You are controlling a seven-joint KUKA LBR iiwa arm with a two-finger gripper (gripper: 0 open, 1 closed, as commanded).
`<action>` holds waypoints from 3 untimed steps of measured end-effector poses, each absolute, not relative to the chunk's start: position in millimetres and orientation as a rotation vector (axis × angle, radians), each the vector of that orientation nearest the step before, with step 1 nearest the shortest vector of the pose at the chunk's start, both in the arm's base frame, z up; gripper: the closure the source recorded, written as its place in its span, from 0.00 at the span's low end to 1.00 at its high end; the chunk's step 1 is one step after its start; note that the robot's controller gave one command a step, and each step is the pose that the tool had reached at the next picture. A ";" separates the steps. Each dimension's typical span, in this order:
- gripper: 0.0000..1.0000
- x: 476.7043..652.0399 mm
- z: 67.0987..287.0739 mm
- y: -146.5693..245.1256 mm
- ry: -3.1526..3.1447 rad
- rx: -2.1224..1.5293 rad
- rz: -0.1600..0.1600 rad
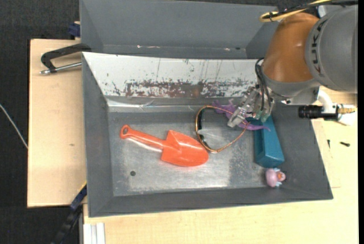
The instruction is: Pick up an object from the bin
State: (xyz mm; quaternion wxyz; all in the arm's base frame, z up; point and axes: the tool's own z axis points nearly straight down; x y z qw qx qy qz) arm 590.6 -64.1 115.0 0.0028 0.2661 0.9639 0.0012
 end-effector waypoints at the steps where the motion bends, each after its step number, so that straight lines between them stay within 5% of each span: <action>1: 1.00 590.0 122.9 -63.8 3.027 0.836 0.003; 3: 1.00 590.0 151.3 -63.6 3.027 0.835 0.003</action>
Offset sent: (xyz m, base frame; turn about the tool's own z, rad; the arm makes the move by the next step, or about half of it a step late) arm 0.0000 0.0000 0.0063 0.0000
